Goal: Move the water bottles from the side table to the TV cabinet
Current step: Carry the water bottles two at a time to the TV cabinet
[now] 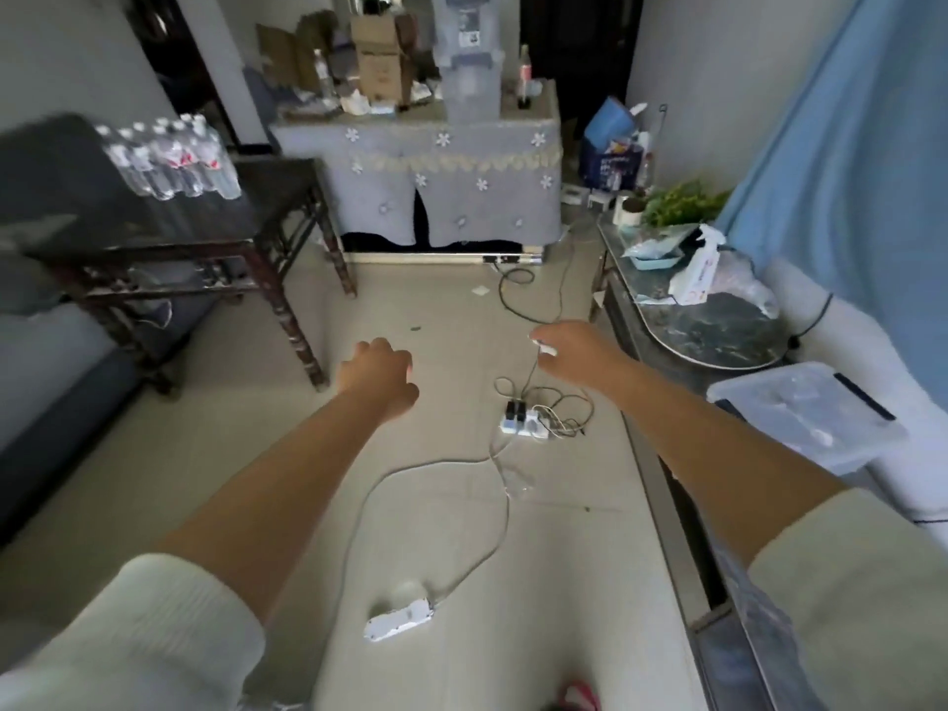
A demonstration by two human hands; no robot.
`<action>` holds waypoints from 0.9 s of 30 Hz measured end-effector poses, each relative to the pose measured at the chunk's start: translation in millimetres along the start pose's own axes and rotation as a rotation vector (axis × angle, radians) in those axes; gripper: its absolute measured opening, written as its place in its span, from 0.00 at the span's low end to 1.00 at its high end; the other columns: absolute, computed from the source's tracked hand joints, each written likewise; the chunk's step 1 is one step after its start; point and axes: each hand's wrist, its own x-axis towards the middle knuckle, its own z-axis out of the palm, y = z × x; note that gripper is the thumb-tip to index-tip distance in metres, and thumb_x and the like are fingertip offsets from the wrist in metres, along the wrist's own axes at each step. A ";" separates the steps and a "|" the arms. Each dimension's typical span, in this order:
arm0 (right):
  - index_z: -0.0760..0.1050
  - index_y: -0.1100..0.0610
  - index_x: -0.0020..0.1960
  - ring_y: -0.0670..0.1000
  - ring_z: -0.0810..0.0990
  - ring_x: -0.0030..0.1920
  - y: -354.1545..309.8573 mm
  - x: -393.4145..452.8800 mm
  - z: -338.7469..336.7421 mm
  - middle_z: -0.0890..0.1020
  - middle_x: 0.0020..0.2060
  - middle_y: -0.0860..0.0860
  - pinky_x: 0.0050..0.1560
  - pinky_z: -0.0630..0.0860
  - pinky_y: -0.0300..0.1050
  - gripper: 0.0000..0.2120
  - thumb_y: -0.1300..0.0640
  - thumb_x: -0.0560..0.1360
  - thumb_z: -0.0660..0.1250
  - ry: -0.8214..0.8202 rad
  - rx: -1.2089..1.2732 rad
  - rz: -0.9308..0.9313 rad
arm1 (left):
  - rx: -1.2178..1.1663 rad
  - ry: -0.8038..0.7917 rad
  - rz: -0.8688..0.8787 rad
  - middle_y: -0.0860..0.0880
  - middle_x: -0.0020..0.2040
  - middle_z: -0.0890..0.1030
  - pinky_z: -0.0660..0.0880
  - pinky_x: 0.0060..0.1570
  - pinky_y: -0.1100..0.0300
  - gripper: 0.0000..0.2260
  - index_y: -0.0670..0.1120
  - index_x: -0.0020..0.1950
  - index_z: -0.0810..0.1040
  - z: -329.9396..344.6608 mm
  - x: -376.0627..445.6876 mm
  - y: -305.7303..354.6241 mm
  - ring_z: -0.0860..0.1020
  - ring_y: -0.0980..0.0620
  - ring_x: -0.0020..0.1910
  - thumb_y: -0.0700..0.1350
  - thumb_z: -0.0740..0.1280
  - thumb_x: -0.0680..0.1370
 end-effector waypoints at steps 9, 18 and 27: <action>0.71 0.62 0.66 0.58 0.71 0.65 -102.1 169.9 -4.3 0.74 0.65 0.60 0.62 0.69 0.45 0.18 0.60 0.77 0.59 0.078 -0.044 -0.262 | -0.039 0.060 -0.266 0.43 0.66 0.70 0.68 0.64 0.48 0.16 0.47 0.65 0.74 -40.9 94.3 -132.3 0.66 0.41 0.68 0.46 0.63 0.77; 0.72 0.61 0.65 0.59 0.73 0.64 -205.1 359.8 -9.7 0.76 0.63 0.61 0.61 0.68 0.45 0.17 0.61 0.77 0.60 0.031 -0.032 -0.502 | -0.062 0.096 -0.529 0.42 0.67 0.69 0.67 0.65 0.48 0.16 0.47 0.66 0.74 -84.6 208.9 -245.9 0.65 0.41 0.68 0.46 0.60 0.78; 0.72 0.60 0.65 0.60 0.74 0.63 -321.0 470.5 43.8 0.76 0.62 0.60 0.60 0.72 0.48 0.17 0.59 0.77 0.58 -0.077 -0.154 -0.624 | -0.049 0.083 -0.839 0.42 0.62 0.74 0.72 0.58 0.52 0.15 0.42 0.63 0.75 -94.2 255.3 -364.1 0.71 0.42 0.63 0.45 0.62 0.77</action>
